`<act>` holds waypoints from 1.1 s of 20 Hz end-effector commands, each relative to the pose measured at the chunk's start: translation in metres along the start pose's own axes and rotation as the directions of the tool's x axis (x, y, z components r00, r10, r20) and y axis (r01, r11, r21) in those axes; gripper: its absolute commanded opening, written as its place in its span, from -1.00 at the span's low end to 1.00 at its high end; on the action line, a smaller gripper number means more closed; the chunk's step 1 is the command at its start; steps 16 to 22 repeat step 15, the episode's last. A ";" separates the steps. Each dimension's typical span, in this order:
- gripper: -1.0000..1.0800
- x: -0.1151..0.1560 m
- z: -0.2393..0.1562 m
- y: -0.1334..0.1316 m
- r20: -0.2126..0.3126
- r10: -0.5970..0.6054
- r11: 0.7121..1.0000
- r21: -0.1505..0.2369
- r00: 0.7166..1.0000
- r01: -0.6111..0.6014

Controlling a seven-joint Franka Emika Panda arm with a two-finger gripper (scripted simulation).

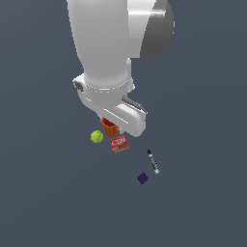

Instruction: Pick up a designated object from a clutter of objects.

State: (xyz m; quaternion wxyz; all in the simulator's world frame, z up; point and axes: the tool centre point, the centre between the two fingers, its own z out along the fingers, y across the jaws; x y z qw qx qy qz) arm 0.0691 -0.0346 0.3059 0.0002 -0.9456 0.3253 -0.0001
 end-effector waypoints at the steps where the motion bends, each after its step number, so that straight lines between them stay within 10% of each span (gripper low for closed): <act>1: -1.00 0.011 -0.018 0.008 0.000 -0.002 1.000 -0.001 1.000 0.002; 22: -1.00 0.038 -0.053 0.024 0.000 -0.003 1.000 -0.001 1.000 0.003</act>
